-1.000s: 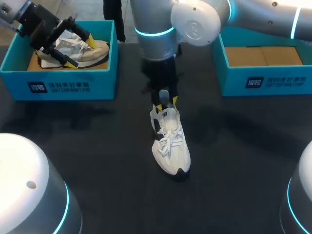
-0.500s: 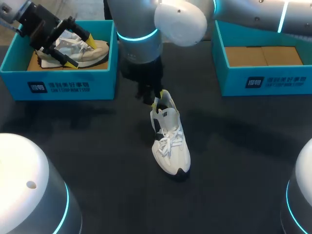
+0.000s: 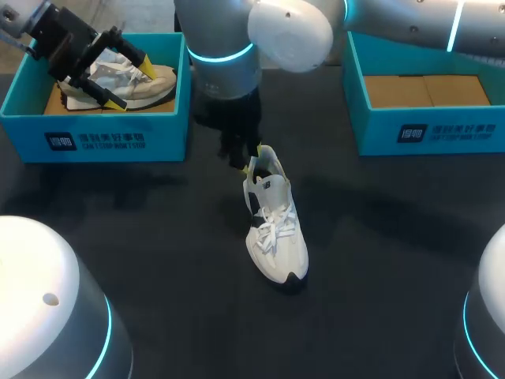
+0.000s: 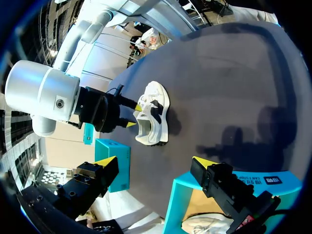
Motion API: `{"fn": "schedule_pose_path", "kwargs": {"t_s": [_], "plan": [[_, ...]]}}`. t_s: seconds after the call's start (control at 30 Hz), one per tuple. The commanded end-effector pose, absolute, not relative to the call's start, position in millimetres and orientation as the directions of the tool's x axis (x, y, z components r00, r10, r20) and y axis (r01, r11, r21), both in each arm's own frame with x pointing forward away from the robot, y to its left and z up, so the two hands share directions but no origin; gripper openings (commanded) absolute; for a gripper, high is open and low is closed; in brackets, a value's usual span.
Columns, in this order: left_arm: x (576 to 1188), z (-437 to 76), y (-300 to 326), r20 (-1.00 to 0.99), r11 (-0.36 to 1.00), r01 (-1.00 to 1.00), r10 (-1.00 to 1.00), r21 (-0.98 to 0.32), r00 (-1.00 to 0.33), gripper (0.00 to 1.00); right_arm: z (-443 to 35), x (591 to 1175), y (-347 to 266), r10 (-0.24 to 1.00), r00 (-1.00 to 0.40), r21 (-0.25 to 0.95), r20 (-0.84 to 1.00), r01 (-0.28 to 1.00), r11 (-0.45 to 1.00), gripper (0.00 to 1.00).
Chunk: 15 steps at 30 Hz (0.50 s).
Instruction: Take the shoe out of the shoebox, open the shoe tongue, remove and reinsert the insole, then place the shoe into the shoebox
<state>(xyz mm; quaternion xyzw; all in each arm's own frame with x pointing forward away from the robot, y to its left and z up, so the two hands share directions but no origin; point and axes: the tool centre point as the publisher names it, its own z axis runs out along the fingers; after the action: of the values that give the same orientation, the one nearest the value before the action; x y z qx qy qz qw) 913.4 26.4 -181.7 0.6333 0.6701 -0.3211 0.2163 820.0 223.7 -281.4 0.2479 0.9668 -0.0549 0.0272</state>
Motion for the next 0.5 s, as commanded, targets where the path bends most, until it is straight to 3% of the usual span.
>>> {"fn": "schedule_pose_path", "kwargs": {"t_s": [0.03, 0.2, 0.33, 0.4, 0.5], "plan": [[913.3, -181.5, 26.3, -0.694, -0.008, 0.988, 0.712, -0.155, -0.103, 1.0, -281.1, 819.8, 223.1, 0.476, -0.876, -0.092, -0.08, 0.482, 0.871, 0.48], [913.3, -181.5, 26.3, -0.694, -0.008, 0.988, 0.712, -0.155, -0.103, 1.0, -281.1, 819.8, 223.1, 0.476, -0.876, -0.092, -0.08, 0.482, 0.871, 0.5], [913.3, -181.5, 26.3, -0.694, -0.008, 0.988, 0.712, -0.155, -0.103, 1.0, -281.1, 819.8, 223.1, 0.476, -0.876, -0.092, -0.08, 0.482, 0.871, 0.65], [913.3, -181.5, 26.3, -0.694, -0.008, 0.988, 0.712, -0.155, -0.103, 1.0, -281.1, 819.8, 223.1, 0.476, -0.876, -0.092, -0.08, 0.482, 0.871, 0.8], [913.3, -181.5, 26.3, -0.694, -0.008, 0.988, 0.712, -0.155, -0.103, 1.0, -280.2, 826.0, 220.1, 0.393, -0.914, -0.087, -0.098, 0.401, 0.912, 0.85]]}}
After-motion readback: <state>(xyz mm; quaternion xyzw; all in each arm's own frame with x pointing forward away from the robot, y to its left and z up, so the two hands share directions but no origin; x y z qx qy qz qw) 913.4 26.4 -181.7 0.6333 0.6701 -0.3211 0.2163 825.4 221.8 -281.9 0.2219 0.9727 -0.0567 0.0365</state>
